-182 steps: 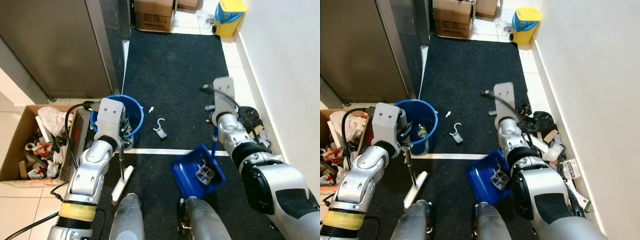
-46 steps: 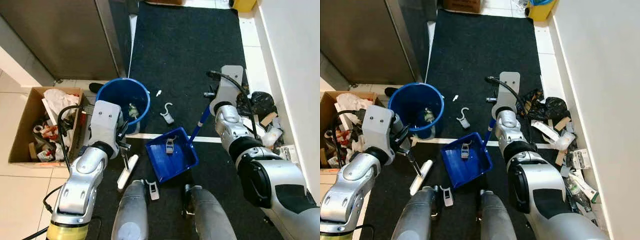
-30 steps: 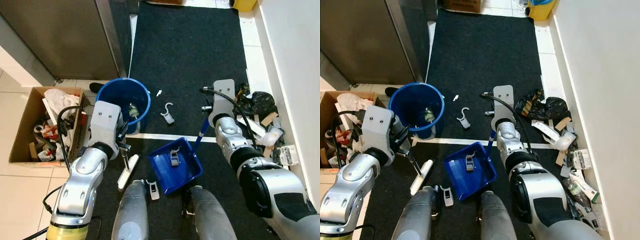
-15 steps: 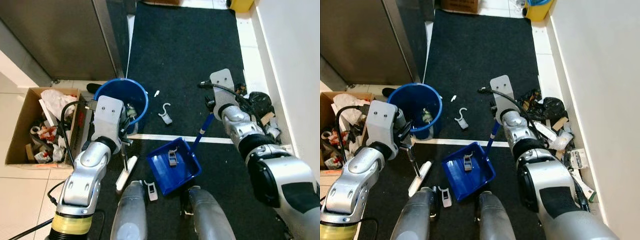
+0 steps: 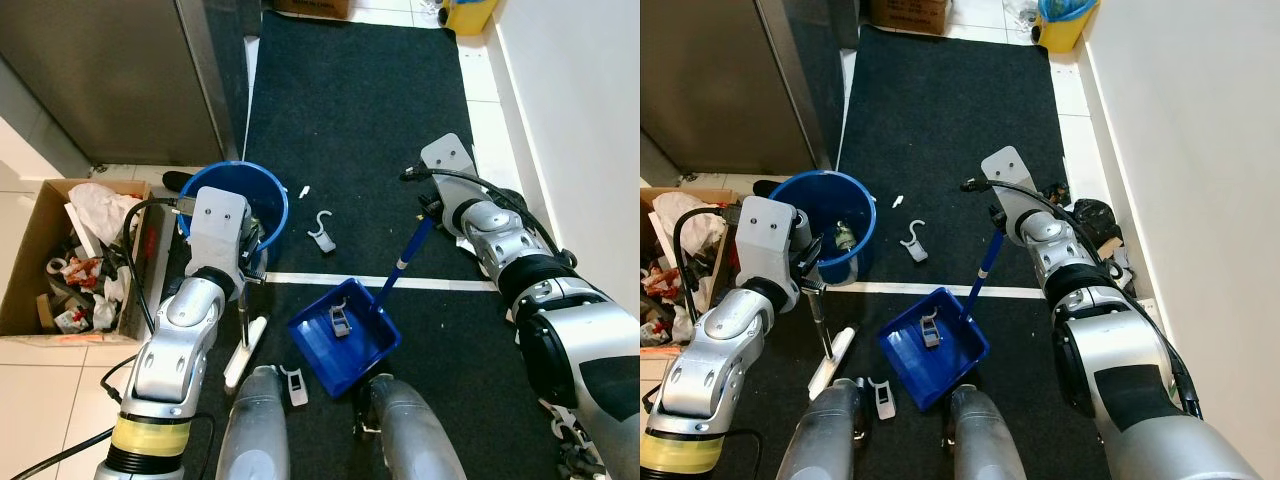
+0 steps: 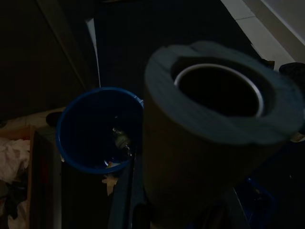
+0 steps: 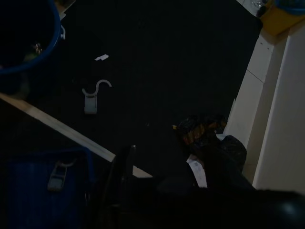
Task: Sweep floor
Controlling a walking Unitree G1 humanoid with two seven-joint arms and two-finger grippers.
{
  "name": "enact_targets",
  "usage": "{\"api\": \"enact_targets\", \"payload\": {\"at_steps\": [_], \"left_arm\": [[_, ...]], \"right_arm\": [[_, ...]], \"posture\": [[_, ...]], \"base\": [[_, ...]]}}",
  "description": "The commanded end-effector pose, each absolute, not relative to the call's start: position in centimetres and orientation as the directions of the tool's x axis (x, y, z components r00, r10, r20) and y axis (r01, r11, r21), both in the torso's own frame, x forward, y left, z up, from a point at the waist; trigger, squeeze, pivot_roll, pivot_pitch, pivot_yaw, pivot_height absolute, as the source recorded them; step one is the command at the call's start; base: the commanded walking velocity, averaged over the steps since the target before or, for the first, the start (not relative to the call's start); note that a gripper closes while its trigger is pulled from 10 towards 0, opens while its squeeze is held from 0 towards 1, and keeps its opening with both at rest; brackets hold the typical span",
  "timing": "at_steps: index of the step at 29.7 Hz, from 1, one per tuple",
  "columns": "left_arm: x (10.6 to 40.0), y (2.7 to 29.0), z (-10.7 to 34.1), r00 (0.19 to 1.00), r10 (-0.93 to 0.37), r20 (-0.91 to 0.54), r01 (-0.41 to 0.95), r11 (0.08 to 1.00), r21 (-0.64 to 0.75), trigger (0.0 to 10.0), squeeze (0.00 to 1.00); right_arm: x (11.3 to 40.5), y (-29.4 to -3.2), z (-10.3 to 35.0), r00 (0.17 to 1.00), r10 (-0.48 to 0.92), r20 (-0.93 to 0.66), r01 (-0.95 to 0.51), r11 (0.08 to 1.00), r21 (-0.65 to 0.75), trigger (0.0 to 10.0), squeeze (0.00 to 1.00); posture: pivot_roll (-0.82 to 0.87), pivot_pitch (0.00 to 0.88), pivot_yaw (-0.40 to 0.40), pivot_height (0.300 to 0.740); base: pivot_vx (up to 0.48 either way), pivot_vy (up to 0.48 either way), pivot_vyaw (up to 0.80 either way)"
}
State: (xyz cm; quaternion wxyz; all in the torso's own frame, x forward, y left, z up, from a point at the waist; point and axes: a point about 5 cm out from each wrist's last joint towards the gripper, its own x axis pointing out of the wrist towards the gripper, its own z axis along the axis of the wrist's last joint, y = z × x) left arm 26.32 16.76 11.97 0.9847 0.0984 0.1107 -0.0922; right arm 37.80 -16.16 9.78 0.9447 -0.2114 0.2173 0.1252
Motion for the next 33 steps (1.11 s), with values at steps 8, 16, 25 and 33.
{"api": "enact_targets", "payload": {"at_steps": [8, 16, 25, 33], "left_arm": [[26.6, 16.3, 11.2, 0.953, -0.166, -0.254, 0.210, 0.965, 0.156, 10.0, 0.00], [26.7, 16.4, 11.1, 0.954, -0.166, -0.250, 0.210, 0.965, 0.161, 10.0, 0.00], [27.1, 16.6, 11.3, 0.957, -0.161, -0.240, 0.203, 0.965, 0.164, 10.0, 0.00], [27.4, 17.0, 11.5, 0.961, -0.151, -0.234, 0.192, 0.967, 0.166, 10.0, 0.00]], "right_arm": [[37.2, -16.5, 8.7, 0.863, 0.132, -0.487, -0.302, 0.909, -0.288, 0.0, 0.00], [37.1, -17.2, 8.6, 0.868, 0.114, -0.484, -0.247, 0.943, -0.221, 0.0, 0.00], [38.1, -18.0, 10.6, 0.913, 0.040, -0.405, -0.123, 0.976, -0.179, 3.8, 0.00], [38.9, -18.3, 12.3, 0.936, -0.011, -0.352, -0.029, 0.994, -0.107, 10.0, 0.00]], "posture": [[0.14, 0.110, -0.111, 0.740], [0.14, 0.101, -0.108, 0.740], [0.13, 0.093, -0.103, 0.740], [0.13, 0.089, -0.099, 0.740]], "base": [[0.000, 0.000, 0.00], [0.000, 0.000, 0.00], [0.000, 0.000, 0.00], [0.000, 0.000, 0.00]]}}
